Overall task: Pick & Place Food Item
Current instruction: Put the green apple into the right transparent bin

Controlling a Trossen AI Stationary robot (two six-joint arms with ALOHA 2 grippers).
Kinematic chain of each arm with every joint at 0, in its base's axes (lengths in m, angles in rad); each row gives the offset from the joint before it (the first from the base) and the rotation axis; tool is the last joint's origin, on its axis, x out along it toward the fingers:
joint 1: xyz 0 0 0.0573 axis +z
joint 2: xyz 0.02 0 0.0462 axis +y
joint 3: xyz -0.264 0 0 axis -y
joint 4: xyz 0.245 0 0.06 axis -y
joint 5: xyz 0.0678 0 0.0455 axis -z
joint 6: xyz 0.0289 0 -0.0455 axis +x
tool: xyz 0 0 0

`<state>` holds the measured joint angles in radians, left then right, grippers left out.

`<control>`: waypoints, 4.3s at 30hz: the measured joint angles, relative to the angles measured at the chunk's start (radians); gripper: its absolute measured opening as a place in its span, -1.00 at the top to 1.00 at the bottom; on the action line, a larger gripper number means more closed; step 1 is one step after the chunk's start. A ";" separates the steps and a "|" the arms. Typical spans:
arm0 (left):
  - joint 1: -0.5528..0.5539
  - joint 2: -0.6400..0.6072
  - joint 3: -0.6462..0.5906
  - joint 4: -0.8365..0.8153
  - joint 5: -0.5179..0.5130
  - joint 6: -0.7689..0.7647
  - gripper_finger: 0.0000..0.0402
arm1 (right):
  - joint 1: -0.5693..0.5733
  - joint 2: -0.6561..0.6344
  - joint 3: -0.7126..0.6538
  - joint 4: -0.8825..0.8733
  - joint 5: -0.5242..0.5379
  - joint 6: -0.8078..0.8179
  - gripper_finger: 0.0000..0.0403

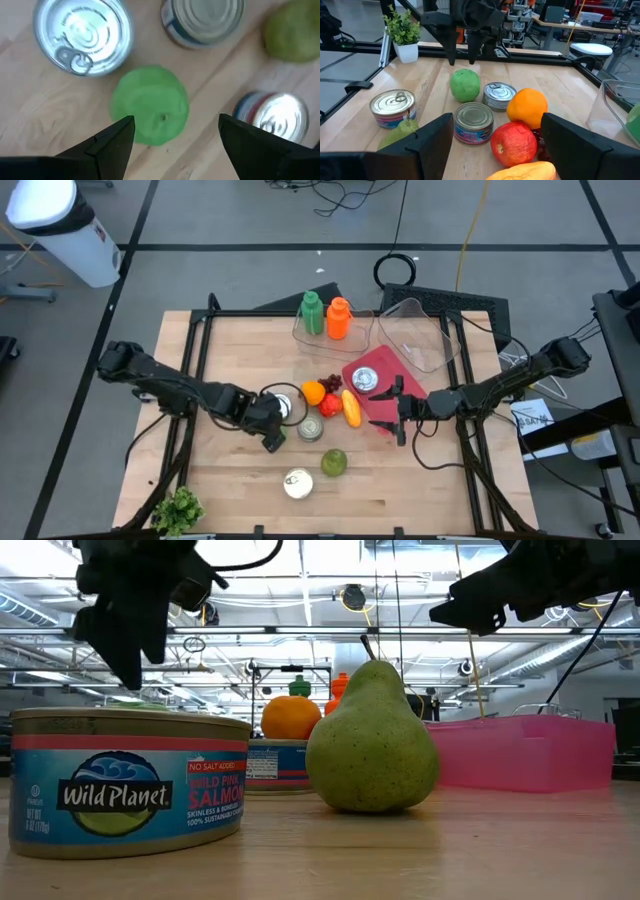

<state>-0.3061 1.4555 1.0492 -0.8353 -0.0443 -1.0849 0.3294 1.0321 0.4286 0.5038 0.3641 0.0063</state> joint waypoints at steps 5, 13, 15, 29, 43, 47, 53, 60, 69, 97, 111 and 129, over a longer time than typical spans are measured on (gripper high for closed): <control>-0.002 0.044 0.000 -0.034 -0.029 -0.088 -0.50 | 0.000 0.000 0.000 -0.006 0.000 0.000 -0.40; -0.002 0.164 0.003 -0.004 0.068 -0.101 -0.73 | 0.000 0.000 -0.001 -0.012 0.000 0.015 -0.40; -0.003 0.192 0.004 0.001 0.072 -0.110 -0.80 | 0.000 0.000 -0.001 -0.008 0.000 0.015 -0.40; -0.010 0.310 -0.002 0.030 0.040 0.149 -0.95 | 0.000 0.000 -0.001 -0.002 0.000 0.009 -0.40; -0.030 0.119 0.005 0.029 -0.048 0.125 -0.95 | 0.000 0.000 -0.001 -0.007 0.000 0.008 -0.40; -0.043 0.093 0.005 0.033 -0.149 0.205 -0.95 | 0.000 0.000 -0.001 -0.007 0.000 0.008 -0.40; -0.053 0.111 0.005 0.057 -0.165 0.417 -0.95 | 0.000 0.000 -0.001 -0.007 0.000 0.008 -0.40; -0.056 0.115 0.005 0.187 -0.164 0.620 -0.95 | 0.000 0.000 -0.001 -0.012 -0.001 0.008 -0.40; -0.056 0.115 0.005 0.232 -0.167 0.845 -0.95 | 0.000 0.000 -0.001 -0.015 -0.001 0.008 -0.40; -0.052 0.283 0.008 0.190 -0.169 0.775 -0.90 | 0.000 0.000 0.000 -0.015 -0.001 0.008 -0.40; -0.058 0.235 0.004 0.207 -0.170 0.615 -0.57 | 0.000 0.000 0.000 -0.015 -0.001 0.008 -0.40; 0.003 0.170 0.005 1.163 -0.354 1.188 -0.57 | 0.000 0.022 0.000 0.285 -0.002 -0.102 -0.40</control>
<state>-0.3030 1.6258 1.0544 0.3276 -0.3980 0.1030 0.3299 1.0540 0.4282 0.7891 0.3617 -0.0957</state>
